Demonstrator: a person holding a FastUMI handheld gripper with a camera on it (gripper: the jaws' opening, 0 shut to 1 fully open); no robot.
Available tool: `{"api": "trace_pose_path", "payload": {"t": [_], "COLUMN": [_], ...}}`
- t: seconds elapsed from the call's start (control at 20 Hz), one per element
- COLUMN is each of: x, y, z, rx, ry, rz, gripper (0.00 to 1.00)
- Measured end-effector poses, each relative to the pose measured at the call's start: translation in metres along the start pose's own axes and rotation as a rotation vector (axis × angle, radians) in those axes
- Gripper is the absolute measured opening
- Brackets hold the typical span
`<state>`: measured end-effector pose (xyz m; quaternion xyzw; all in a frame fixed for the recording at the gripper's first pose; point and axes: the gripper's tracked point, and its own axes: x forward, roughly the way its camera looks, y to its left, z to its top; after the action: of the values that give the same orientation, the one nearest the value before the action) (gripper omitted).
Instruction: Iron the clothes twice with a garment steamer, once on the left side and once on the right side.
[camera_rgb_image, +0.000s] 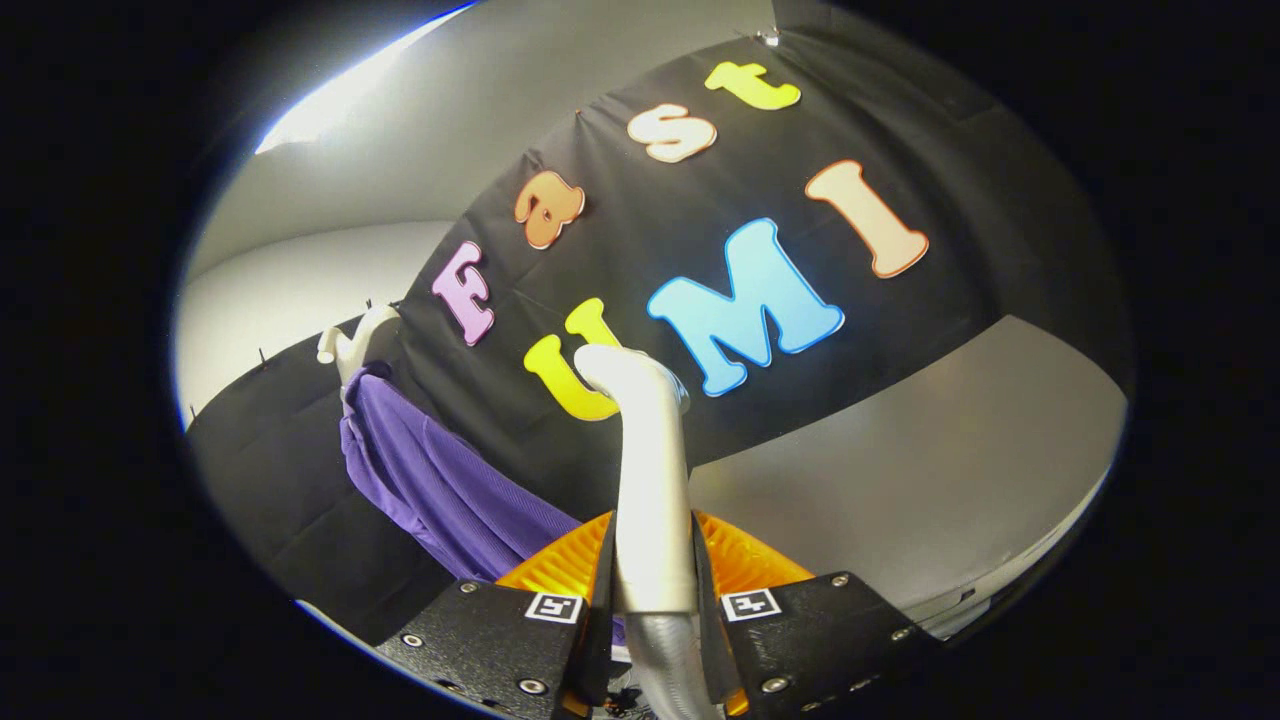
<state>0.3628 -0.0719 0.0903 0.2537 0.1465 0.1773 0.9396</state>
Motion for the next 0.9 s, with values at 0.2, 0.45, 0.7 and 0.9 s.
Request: {"api": "trace_pose_path", "payload": {"t": [0.2,0.45,0.7,0.9], "x": [-0.053,-0.104,-0.138,-0.156], "y": [0.018,0.034,0.061,0.081], "z": [-0.016,-0.051,-0.077,-0.085], "rx": [-0.051,-0.063,-0.172,-0.204], "ry": [-0.110,-0.158,-0.247,-0.340], "rz": [-0.037,-0.114,-0.171,-0.233], "gripper": [0.36,0.36,0.36,0.36]}}
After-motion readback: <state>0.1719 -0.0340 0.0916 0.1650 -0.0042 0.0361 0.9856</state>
